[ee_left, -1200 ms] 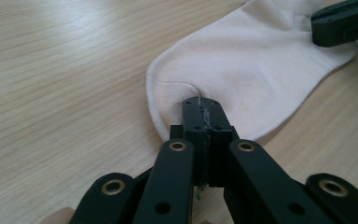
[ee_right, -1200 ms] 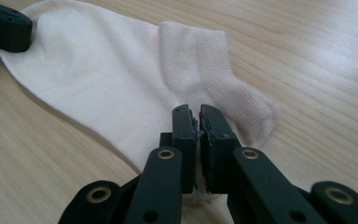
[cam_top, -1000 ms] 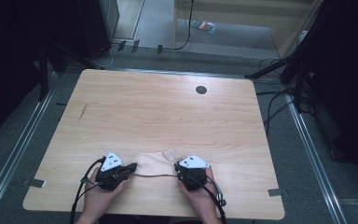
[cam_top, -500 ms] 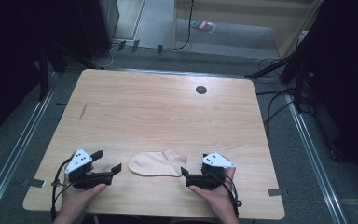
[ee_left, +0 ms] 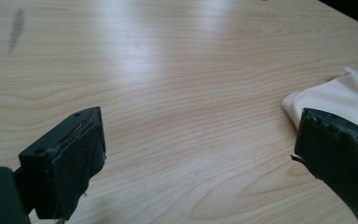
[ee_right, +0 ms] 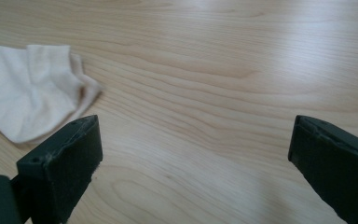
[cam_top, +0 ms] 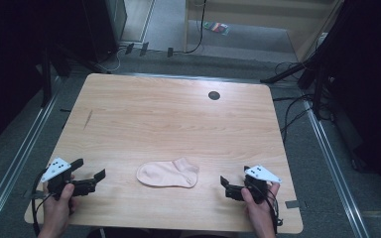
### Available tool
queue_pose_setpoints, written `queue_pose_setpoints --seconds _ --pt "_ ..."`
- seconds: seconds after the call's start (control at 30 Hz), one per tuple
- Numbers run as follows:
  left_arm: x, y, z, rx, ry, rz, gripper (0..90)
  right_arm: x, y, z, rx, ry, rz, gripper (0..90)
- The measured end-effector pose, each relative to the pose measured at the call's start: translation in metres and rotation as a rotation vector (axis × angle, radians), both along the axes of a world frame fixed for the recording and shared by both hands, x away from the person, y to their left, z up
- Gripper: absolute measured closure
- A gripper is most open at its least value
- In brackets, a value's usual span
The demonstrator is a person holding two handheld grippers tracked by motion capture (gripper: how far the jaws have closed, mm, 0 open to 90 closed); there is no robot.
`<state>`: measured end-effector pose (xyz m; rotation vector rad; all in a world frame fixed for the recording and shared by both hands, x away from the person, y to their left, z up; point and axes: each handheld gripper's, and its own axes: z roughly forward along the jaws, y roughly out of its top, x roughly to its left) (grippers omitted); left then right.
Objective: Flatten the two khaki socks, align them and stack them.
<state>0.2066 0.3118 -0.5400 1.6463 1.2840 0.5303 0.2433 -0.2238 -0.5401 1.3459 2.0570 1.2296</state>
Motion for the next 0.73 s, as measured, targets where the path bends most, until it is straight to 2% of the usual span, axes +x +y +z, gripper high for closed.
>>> queue_pose_setpoints --seconds 0.17,0.23,0.33,0.4,0.5,0.57,0.73 --pt "-0.004 0.019 -0.005 0.047 0.011 0.033 2.1 -0.004 -0.027 -0.004 -0.008 0.004 -0.041 3.0" --pt "-0.007 0.027 -0.006 0.061 0.007 0.026 2.1 -0.005 -0.037 -0.005 -0.019 0.001 -0.065 3.0" --pt "-0.009 0.035 -0.006 0.079 -0.012 0.047 2.0 -0.009 -0.053 -0.004 -0.040 -0.013 -0.118 3.0" --pt "-0.008 0.040 -0.007 0.069 -0.012 0.067 2.0 -0.011 -0.066 -0.004 -0.036 -0.015 -0.152 2.9" --pt "-0.006 0.042 -0.011 0.045 0.005 0.078 2.0 -0.014 -0.081 -0.005 0.002 -0.009 -0.194 3.3" --pt "-0.005 0.040 -0.012 0.056 0.006 0.076 2.1 -0.013 -0.083 -0.005 0.027 -0.002 -0.206 3.5" --pt "-0.004 0.035 -0.012 0.092 0.009 0.065 2.1 -0.013 -0.079 -0.007 0.002 -0.003 -0.199 4.5"
